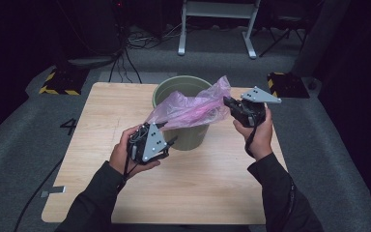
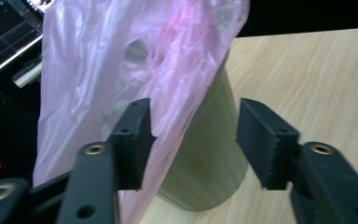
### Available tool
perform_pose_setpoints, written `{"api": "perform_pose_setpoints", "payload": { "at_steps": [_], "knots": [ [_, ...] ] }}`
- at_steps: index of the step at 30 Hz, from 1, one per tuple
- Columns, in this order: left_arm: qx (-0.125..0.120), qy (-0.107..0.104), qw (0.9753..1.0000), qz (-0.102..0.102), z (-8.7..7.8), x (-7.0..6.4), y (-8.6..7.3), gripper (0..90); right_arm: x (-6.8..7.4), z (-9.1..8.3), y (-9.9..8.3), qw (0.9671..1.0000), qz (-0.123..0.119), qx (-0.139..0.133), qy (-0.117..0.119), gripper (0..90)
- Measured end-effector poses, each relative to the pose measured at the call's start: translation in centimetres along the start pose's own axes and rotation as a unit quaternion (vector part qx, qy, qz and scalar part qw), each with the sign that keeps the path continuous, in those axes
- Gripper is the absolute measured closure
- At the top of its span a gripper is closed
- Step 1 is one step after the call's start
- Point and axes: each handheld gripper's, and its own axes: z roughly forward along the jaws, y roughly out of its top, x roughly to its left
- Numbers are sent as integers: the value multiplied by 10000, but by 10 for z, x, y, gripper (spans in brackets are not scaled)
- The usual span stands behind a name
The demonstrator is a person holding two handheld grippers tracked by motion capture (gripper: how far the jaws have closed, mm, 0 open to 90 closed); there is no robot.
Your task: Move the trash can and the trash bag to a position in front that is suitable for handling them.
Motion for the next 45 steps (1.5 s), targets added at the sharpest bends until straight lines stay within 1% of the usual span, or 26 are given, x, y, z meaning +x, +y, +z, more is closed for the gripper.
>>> {"api": "perform_pose_setpoints", "payload": {
  "at_steps": [3,5,7,8,12,14,15,19,20,24,25,26,28,29,30,32,34,36,37,38,39,40,41,43,44,45],
  "knots": [
    [74,251,9997,39,3,4,-1,652,-2,-2,-1,10000,22,0,14,869],
    [99,275,9996,24,5,6,-2,725,-2,-3,-1,10000,34,5,31,869],
    [261,400,9988,116,10,10,-3,771,-2,-5,-1,10000,49,-5,69,864],
    [261,400,9988,116,10,10,-3,787,-2,-5,-1,10000,49,-5,69,864],
    [367,371,9986,123,15,15,-7,898,-1,-6,0,9999,46,-17,108,863],
    [387,264,9988,143,16,18,-9,899,-1,-6,0,9999,32,-18,105,863],
    [452,204,9986,156,17,20,-11,900,-1,-6,-1,9999,38,-10,117,862],
    [492,130,9986,144,19,23,-14,900,-2,-5,-2,9999,57,4,127,861],
    [529,-23,9985,117,21,24,-17,900,-3,-5,-3,9999,80,1,113,861],
    [606,-125,9980,139,25,22,-23,900,-4,-5,-3,9999,131,-21,85,859],
    [690,-194,9971,249,28,19,-26,900,-5,-5,-4,9999,155,-26,73,858],
    [690,-194,9971,249,28,19,-26,900,-5,-5,-4,9999,155,-26,73,858],
    [840,-306,9951,421,31,16,-29,900,-6,-4,-3,9999,155,-26,37,852],
    [840,-306,9951,421,31,16,-29,900,-6,-4,-3,9999,155,-26,37,852],
    [937,-409,9932,559,33,13,-31,900,-7,-3,-3,9999,141,-31,-6,852],
    [1032,-575,9909,645,35,10,-33,900,-8,-3,-3,9999,168,-32,-20,850],
    [1054,-589,9902,695,36,8,-34,900,-8,-3,-3,9998,185,-46,-33,850],
    [1165,-728,9878,732,38,6,-37,900,-8,-3,-4,9998,205,-43,-27,850],
    [1202,-747,9871,754,39,4,-39,900,-8,-2,-5,9998,192,-30,-35,850],
    [1300,-834,9849,780,42,3,-42,900,-8,-1,-6,9998,204,0,-33,849],
    [1333,-844,9843,797,44,2,-44,900,-8,0,-7,9998,201,7,-39,847],
    [1389,-877,9836,746,45,1,-46,900,-7,1,-7,9998,188,10,-69,846],
    [1418,-943,9821,801,46,0,-47,900,-7,1,-8,9998,177,4,-85,843],
    [1457,-949,9818,767,47,-1,-49,900,-7,2,-8,9998,162,8,-106,840],
    [1524,-993,9805,748,48,-2,-52,900,-8,3,-7,9998,132,5,-131,836],
    [1524,-993,9805,748,48,-2,-52,900,-8,3,-7,9998,132,5,-131,836]
  ]
}}
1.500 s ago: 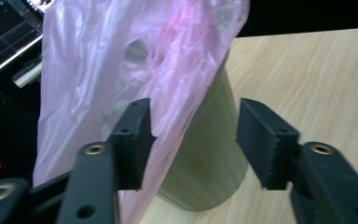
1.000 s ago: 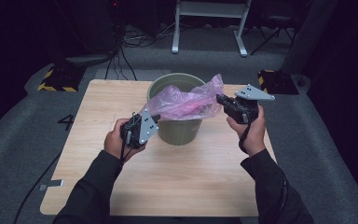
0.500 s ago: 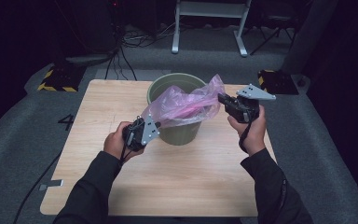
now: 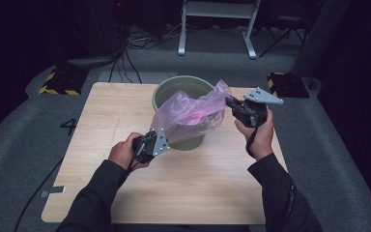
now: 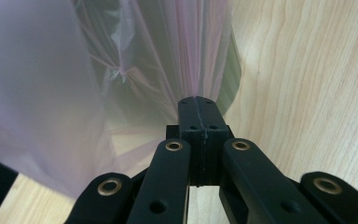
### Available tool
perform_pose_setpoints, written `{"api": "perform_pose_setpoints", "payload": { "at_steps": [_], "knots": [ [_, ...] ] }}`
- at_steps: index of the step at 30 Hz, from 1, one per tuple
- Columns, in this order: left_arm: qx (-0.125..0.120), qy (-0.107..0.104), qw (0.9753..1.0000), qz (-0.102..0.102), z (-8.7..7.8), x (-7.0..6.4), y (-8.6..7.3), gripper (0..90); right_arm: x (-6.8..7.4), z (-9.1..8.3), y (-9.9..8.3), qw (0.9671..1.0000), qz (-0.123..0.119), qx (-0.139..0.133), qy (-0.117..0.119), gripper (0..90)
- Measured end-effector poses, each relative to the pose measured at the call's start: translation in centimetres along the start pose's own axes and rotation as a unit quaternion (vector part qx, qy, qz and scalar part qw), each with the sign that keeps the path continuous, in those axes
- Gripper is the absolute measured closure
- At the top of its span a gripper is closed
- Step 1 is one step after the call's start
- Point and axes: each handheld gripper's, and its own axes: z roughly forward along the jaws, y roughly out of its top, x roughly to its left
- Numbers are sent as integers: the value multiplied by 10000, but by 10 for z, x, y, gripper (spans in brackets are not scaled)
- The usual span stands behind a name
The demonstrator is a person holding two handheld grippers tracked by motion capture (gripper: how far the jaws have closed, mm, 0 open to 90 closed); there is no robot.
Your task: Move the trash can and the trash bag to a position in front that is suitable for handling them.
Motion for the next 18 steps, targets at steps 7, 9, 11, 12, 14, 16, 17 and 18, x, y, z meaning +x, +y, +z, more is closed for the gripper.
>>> {"api": "perform_pose_setpoints", "payload": {
  "at_steps": [7,9,11,12,14,16,17,18],
  "knots": [
    [-449,-80,9986,-268,-10,-2,-7,743,3,1,3,10000,-69,-63,-19,825],
    [-1071,-217,9925,-543,-31,-6,-9,549,3,-1,4,9999,-102,-111,-14,818],
    [-1425,-273,9872,-662,-48,-10,-10,399,3,-2,5,9999,-120,-114,-3,811],
    [-1425,-273,9872,-662,-48,-10,-10,370,3,-2,5,9999,-120,-114,-3,811],
    [-1749,-208,9810,-816,-64,-13,-11,313,3,-3,6,9998,-123,-148,2,807],
    [-1923,-54,9766,-958,-78,-13,-10,252,5,-4,8,9997,-163,-158,37,799],
    [-1983,106,9747,-1024,-85,-11,-8,252,5,-4,8,9997,-163,-158,37,799],
    [-2044,233,9728,-1064,-90,-8,-6,252,6,-4,9,9997,-188,-161,44,798]
  ]
}}
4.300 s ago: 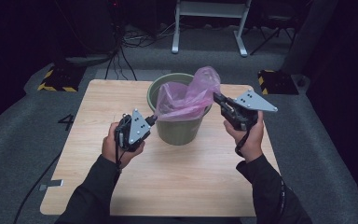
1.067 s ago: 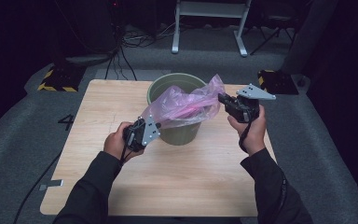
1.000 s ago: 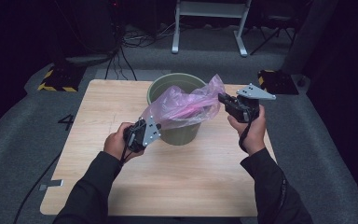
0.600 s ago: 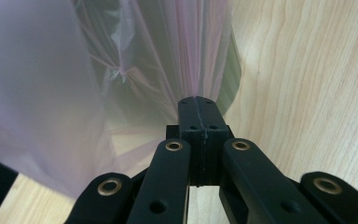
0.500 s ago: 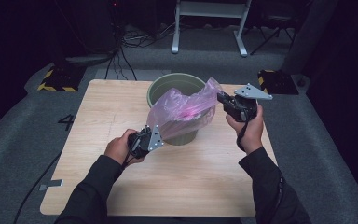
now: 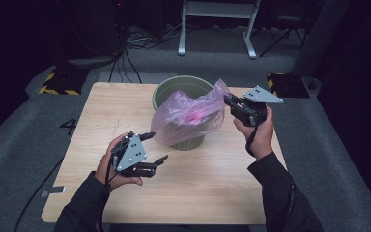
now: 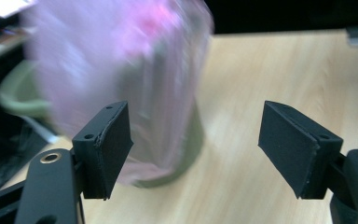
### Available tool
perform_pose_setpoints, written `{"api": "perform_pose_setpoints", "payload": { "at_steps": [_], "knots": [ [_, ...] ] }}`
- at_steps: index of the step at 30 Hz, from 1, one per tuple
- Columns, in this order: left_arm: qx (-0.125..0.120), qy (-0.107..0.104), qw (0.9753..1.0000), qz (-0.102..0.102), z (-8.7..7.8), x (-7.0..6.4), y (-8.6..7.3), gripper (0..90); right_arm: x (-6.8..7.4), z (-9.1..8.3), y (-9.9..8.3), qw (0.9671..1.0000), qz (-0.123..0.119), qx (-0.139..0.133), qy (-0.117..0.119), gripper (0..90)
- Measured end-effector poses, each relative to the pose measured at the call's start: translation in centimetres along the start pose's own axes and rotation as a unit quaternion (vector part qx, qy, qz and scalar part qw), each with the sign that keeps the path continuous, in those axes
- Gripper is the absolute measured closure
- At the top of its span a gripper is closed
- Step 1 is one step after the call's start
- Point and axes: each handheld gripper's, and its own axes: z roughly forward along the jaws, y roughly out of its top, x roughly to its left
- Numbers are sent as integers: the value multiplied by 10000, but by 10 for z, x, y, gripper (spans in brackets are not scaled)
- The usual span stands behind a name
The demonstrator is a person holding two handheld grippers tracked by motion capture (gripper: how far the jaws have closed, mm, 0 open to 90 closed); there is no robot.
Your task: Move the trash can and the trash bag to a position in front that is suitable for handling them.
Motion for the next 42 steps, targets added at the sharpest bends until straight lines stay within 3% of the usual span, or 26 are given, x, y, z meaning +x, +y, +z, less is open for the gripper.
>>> {"api": "perform_pose_setpoints", "payload": {
  "at_steps": [1,2,3,4,8,10,14,16,18,20,24,25,28,31,32,34,36,38,39,40,41,42],
  "knots": [
    [-90,238,9996,-115,-3,9,9,248,2,1,2,10000,-30,-1,4,794],
    [-103,342,9992,-195,-2,15,13,248,3,2,3,10000,-42,-1,17,792],
    [-103,342,9992,-195,-2,15,13,248,3,2,3,10000,-42,-1,17,792],
    [-76,392,9987,-305,3,27,20,249,6,4,5,10000,-85,0,50,792],
    [203,609,9978,-185,17,40,29,260,9,7,10,9998,-172,-14,97,780],
    [330,512,9978,-243,27,48,32,282,12,9,13,9995,-270,-2,143,765],
    [576,720,9956,-174,44,58,39,357,17,13,16,9990,-395,22,189,718],
    [573,801,9947,-311,52,67,41,428,19,14,16,9987,-439,44,243,640],
    [570,780,9943,-445,56,74,41,453,19,14,14,9984,-500,24,262,563],
    [628,901,9926,-516,62,80,40,475,19,14,13,9980,-581,60,260,501],
    [713,934,9904,-726,69,90,38,537,15,13,9,9982,-515,60,299,398],
    [701,821,9902,-891,73,97,36,544,13,13,7,9982,-515,69,283,377],
    [778,811,9892,-945,79,102,35,562,10,13,4,9983,-447,84,365,351],
    [874,799,9886,-934,86,107,33,678,2,11,-2,9984,-317,107,461,286],
    [883,787,9887,-919,87,108,33,678,2,11,-2,9984,-317,107,461,286],
    [908,843,9885,-868,87,110,32,803,-2,8,-4,9977,-308,103,596,274],
    [849,829,9887,-913,87,112,30,866,-3,4,-7,9969,-318,68,710,262],
    [900,889,9876,-930,88,115,28,891,-3,3,-9,9960,-358,191,802,267],
    [933,889,9870,-960,89,116,26,893,-3,4,-13,9950,-369,283,880,379],
    [974,893,9862,-996,91,117,25,893,-3,4,-13,9950,-369,283,880,379],
    [1008,891,9848,-1100,94,120,21,895,-4,5,-16,9943,-288,359,963,472],
    [1008,891,9848,-1100,94,120,21,897,-4,5,-16,9943,-288,359,963,472]
  ]
}}
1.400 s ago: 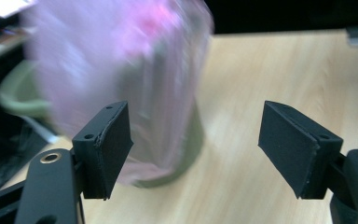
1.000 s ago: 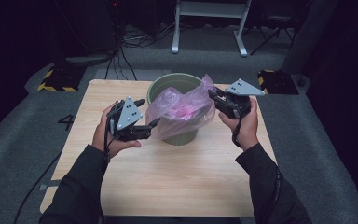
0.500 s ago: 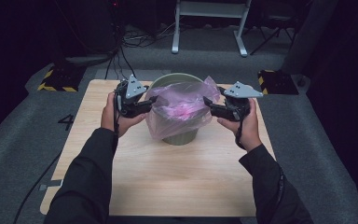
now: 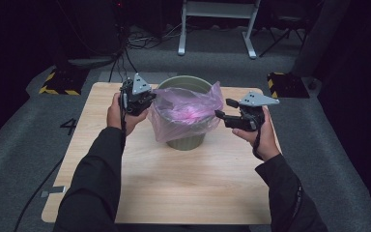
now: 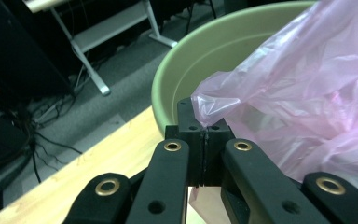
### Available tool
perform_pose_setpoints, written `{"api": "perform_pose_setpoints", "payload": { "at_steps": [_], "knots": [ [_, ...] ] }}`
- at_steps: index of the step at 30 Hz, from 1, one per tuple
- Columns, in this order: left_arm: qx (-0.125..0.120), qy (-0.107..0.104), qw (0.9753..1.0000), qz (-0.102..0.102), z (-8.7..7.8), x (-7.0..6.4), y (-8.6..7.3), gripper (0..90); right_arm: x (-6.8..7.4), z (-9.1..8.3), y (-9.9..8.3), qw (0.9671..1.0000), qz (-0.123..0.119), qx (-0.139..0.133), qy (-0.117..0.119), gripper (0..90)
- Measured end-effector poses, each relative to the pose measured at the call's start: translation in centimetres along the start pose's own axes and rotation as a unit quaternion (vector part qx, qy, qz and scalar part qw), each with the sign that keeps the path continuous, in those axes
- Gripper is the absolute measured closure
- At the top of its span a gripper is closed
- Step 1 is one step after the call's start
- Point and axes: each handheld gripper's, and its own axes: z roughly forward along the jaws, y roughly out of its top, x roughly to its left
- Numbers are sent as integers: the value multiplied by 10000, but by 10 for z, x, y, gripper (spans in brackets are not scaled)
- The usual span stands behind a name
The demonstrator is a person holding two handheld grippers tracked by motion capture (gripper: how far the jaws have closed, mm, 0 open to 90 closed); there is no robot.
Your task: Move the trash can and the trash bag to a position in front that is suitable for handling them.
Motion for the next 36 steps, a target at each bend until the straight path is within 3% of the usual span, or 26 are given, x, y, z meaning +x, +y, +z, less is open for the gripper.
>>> {"api": "perform_pose_setpoints", "payload": {
  "at_steps": [1,2,3,4,5,8,13,19,20,27,30,33,34,35,36],
  "knots": [
    [22,-40,9999,-114,4,3,-3,897,-3,1,-4,9999,94,-9,140,622],
    [45,-50,9999,-115,6,4,-4,897,-4,1,-5,9998,138,19,122,679],
    [45,-50,9999,-115,6,4,-4,897,-4,1,-5,9998,138,19,122,679],
    [-25,-71,9997,-219,9,7,-5,898,-7,3,-8,9995,229,86,199,784],
    [-46,-82,9996,-262,10,8,-5,898,-8,4,-9,9994,261,107,180,831],
    [-63,2,9993,-362,13,14,-7,898,-12,6,-12,9991,395,87,113,897],
    [53,63,9985,-535,20,24,-16,899,-17,9,-16,9981,604,67,-35,900],
    [412,-10,9964,-743,41,28,-33,899,-23,17,-24,9959,858,143,-255,900],
    [569,-40,9950,-816,49,27,-39,899,-26,21,-29,9944,1005,175,-271,900],
    [938,-158,9919,-836,68,23,-51,899,-31,33,-39,9923,1141,342,-328,898],
    [1146,-333,9896,-808,74,18,-56,899,-33,35,-44,9919,1161,393,-329,887],
    [1176,-360,9892,-799,75,17,-60,898,-33,35,-46,9920,1116,451,-379,875],
    [1035,-288,9908,-820,72,18,-64,897,-34,34,-48,9931,1038,423,-358,848],
    [1035,-288,9908,-820,72,18,-64,890,-34,34,-48,9931,1038,423,-358,848],
    [948,-266,9918,-810,69,20,-66,843,-33,30,-47,9940,954,363,-382,817]
  ]
}}
